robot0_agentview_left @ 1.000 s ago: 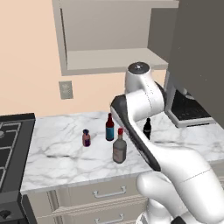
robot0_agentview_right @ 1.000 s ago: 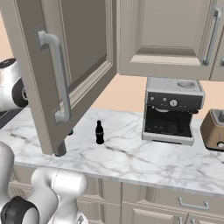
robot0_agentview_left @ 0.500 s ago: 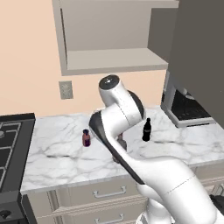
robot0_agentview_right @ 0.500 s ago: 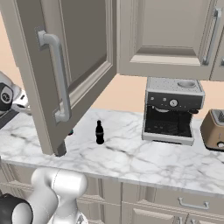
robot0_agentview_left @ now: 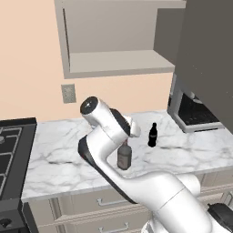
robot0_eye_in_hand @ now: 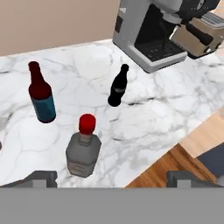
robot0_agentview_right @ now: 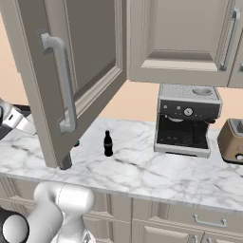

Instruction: Sort all alcoholic drinks to one cabinet, and non-alcoholic drinks to the other.

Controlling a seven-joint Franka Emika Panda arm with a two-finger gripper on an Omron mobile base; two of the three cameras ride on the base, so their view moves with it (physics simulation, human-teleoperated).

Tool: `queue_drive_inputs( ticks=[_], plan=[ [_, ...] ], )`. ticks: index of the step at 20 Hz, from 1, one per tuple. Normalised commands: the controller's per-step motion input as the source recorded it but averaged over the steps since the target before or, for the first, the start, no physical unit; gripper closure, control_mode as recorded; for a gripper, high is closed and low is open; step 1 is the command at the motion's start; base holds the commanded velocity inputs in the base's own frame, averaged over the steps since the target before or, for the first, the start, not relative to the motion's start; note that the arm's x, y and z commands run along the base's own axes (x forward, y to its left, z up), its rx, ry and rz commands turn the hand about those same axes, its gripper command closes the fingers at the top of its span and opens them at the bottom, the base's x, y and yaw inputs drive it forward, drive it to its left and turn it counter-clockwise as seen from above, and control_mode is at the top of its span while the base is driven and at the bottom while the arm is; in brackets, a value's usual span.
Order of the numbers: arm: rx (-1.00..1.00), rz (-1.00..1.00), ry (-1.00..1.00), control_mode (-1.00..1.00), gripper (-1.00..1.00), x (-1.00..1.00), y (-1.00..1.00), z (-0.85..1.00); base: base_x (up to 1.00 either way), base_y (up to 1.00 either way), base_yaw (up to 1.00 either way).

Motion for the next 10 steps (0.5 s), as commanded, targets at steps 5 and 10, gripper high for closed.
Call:
queue_drive_inputs(
  ticks=[5, 10],
  plan=[
    [-0.04, -0.21, -0.26, -1.0, -1.0, 0.0, 0.09, -0.32, 0.0, 0.0, 0.0],
    [-0.02, -0.15, -0.25, -1.0, -1.0, 0.05, 0.04, -0.26, 0.0, 0.0, 0.0]
  ],
)
